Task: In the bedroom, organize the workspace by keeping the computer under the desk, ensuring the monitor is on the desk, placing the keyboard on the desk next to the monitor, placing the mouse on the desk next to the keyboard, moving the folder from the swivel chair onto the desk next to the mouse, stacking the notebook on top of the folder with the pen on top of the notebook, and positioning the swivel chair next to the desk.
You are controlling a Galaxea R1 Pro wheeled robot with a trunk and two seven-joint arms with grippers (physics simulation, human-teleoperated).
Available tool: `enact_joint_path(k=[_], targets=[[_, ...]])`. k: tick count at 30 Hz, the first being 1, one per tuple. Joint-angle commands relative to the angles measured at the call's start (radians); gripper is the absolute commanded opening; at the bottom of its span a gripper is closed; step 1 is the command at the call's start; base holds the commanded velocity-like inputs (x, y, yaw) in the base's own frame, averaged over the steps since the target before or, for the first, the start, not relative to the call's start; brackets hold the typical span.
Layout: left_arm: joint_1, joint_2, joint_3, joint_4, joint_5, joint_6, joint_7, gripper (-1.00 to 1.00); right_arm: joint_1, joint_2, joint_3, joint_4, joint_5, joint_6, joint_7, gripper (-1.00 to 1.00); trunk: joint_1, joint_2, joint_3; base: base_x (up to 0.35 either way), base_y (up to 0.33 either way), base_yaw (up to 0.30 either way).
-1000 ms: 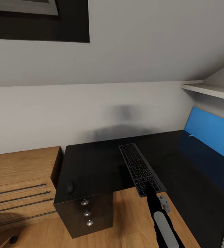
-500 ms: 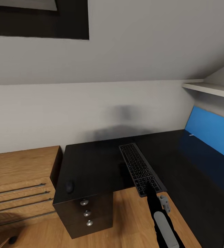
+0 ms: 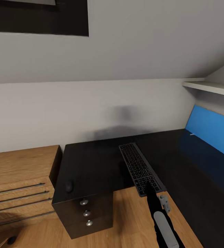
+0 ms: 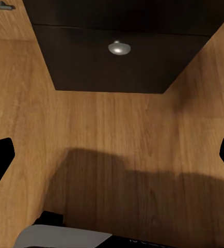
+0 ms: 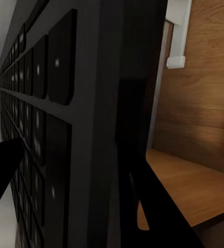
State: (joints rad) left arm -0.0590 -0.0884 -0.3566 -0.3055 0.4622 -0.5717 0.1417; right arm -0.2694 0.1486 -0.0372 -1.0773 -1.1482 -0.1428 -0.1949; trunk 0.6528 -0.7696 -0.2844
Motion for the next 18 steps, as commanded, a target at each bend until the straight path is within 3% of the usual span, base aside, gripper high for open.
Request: enact_joint_path(k=[1, 18], targets=[[-0.001, 0.0, -0.009, 0.0, 0.003, -0.004, 0.009, 1.0, -0.001, 0.0, 0.0, -0.001, -0.011, -0.004, 0.002, -1.0, 0.004, -0.008, -0.005, 0.0, 0.0, 0.0], [-0.001, 0.001, -0.009, 0.0, 0.003, -0.004, 0.009, 1.0, -0.001, 0.0, -0.001, -0.001, -0.011, -0.003, -0.004, -1.0, 0.069, -0.127, -0.058, 0.0, 0.0, 0.0]])
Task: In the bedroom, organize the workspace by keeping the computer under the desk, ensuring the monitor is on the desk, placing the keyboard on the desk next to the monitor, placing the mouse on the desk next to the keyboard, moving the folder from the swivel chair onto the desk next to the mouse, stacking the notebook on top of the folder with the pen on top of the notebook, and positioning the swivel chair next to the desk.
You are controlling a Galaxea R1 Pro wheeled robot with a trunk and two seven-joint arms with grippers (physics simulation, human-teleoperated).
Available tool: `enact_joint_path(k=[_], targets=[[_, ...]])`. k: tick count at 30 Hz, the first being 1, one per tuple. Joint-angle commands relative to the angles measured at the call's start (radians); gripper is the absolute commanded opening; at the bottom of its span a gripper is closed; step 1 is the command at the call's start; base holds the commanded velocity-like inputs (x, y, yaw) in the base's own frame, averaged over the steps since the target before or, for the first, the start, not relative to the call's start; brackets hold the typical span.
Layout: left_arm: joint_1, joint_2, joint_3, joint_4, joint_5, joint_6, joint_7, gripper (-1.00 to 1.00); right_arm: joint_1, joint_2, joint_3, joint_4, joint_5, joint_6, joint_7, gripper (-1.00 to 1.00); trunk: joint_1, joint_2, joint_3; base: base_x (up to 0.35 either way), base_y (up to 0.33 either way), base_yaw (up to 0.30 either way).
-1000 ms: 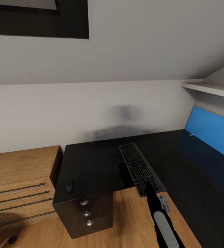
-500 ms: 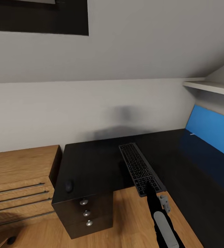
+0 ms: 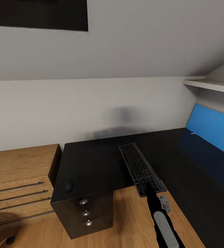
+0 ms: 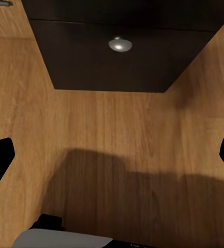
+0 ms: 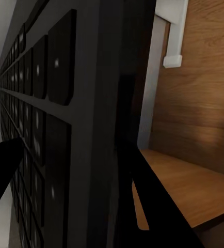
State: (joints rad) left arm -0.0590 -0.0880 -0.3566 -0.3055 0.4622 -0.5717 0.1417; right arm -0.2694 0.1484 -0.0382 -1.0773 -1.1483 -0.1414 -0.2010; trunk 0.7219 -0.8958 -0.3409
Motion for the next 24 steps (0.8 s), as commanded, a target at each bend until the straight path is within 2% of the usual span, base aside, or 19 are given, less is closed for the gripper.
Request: enact_joint_path(k=[1, 24], targets=[[-0.001, 0.0, -0.009, 0.0, 0.003, -0.004, 0.009, 1.0, -0.001, 0.0, 0.0, -0.001, -0.011, -0.004, 0.002, -1.0, 0.004, -0.008, -0.004, 0.0, 0.0, 0.0], [-0.001, 0.002, -0.005, 0.0, 0.003, -0.005, 0.009, 1.0, -0.001, -0.001, 0.001, -0.001, -0.009, -0.004, 0.002, -1.0, 0.088, -0.162, -0.073, 0.0, 0.0, 0.0]])
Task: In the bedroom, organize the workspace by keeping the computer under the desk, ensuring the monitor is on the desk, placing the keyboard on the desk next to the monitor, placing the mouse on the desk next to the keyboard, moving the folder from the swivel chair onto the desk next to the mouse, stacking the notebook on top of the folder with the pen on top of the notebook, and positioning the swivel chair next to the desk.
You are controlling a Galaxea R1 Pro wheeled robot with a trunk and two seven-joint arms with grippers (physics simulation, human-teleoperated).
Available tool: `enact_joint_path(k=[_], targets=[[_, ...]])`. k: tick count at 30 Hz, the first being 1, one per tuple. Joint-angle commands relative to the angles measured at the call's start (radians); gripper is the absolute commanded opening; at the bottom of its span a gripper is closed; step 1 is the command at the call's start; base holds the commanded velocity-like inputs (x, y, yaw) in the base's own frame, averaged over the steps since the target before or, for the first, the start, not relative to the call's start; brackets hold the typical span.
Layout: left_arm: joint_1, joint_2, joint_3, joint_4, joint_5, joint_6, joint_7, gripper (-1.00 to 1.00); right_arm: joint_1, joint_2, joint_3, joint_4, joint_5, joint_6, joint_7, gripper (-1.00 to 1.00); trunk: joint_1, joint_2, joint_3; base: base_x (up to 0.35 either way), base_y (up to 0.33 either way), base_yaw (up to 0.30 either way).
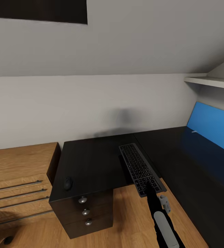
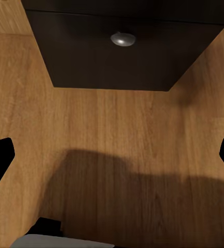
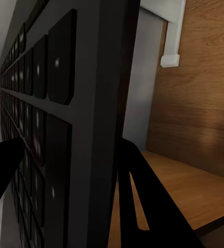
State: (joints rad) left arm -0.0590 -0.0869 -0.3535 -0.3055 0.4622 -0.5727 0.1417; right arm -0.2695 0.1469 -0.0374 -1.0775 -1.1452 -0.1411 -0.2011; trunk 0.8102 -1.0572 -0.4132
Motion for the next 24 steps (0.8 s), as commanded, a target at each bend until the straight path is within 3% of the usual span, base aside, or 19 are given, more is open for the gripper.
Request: enact_joint_path(k=[1, 7, 14, 24], targets=[[-0.001, 0.001, -0.008, 0.0, 0.003, -0.004, 0.009, 1.0, -0.001, 0.0, 0.0, -0.001, -0.012, -0.005, 0.002, -1.0, 0.0, -0.001, -0.001, 0.0, 0.0, 0.0], [-0.001, 0.005, -0.004, 0.0, 0.004, -0.008, 0.009, 1.0, -0.001, 0.0, 0.001, -0.001, -0.011, -0.005, 0.002, -1.0, 0.0, -0.001, -0.001, 0.0, 0.0, 0.0], [-0.001, 0.051, 0.002, -0.008, 0.006, -0.038, 0.01, 1.0, -0.001, 0.0, 0.001, -0.001, -0.011, -0.005, 0.003, -1.0, 0.0, -0.001, -0.001, 0.0, 0.0, 0.0], [-0.001, 0.062, 0.002, -0.007, 0.007, -0.072, 0.011, 1.0, -0.001, 0.0, 0.001, -0.001, -0.009, -0.005, 0.003, -1.0, 0.0, -0.001, -0.001, 0.0, 0.0, 0.0]])
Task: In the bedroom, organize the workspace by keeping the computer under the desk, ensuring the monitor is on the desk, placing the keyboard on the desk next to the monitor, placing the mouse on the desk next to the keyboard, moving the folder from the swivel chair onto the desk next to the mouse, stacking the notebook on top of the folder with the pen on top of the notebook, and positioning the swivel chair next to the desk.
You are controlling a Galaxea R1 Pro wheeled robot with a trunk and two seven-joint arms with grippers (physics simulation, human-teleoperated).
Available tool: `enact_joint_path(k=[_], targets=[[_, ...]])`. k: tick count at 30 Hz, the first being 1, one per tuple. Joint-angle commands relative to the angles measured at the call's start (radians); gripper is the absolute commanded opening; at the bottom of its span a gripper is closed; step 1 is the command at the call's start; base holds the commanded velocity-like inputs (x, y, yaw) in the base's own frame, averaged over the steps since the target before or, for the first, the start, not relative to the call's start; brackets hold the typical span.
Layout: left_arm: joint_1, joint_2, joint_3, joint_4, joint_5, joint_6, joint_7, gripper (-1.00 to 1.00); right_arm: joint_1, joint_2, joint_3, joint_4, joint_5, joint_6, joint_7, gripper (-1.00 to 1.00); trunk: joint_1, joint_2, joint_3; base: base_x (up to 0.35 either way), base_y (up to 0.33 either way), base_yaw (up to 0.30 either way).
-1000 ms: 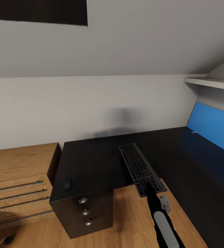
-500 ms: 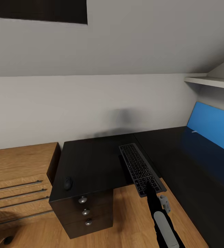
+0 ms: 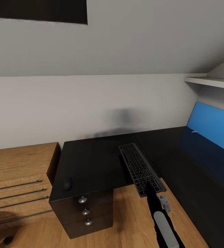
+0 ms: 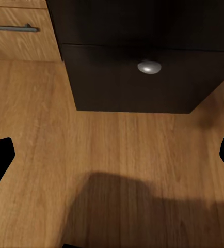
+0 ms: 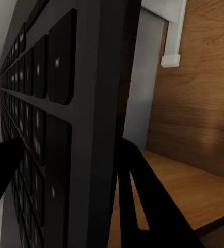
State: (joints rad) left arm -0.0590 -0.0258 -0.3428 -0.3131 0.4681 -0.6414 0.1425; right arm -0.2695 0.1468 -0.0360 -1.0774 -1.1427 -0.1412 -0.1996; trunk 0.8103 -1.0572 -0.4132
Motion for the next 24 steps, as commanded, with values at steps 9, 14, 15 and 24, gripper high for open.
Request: enact_joint_path(k=[9, 14, 15, 24], targets=[[-0.001, 0.001, -0.01, 0.0, 0.001, -0.006, 0.009, 1.0, -0.001, 0.0, 0.0, -0.001, -0.011, -0.005, 0.001, -1.0, 0.0, -0.001, -0.001, 0.088, 0.0, 0.0], [-0.001, 0.0, -0.011, 0.001, 0.0, -0.006, 0.009, 1.0, -0.001, 0.0, -0.001, -0.001, -0.011, -0.005, 0.001, -1.0, 0.0, -0.001, -0.001, 0.117, 0.0, 0.0], [-0.001, 0.0, -0.011, 0.001, 0.0, -0.006, 0.009, 1.0, -0.001, 0.0, 0.0, -0.001, -0.011, -0.005, 0.001, -1.0, 0.0, -0.001, -0.001, 0.046, 0.0, 0.0], [-0.001, 0.0, -0.012, 0.002, 0.0, -0.006, 0.009, 1.0, -0.001, 0.0, -0.001, -0.001, -0.011, -0.005, 0.0, -1.0, 0.0, -0.001, -0.001, 0.013, 0.0, 0.0]])
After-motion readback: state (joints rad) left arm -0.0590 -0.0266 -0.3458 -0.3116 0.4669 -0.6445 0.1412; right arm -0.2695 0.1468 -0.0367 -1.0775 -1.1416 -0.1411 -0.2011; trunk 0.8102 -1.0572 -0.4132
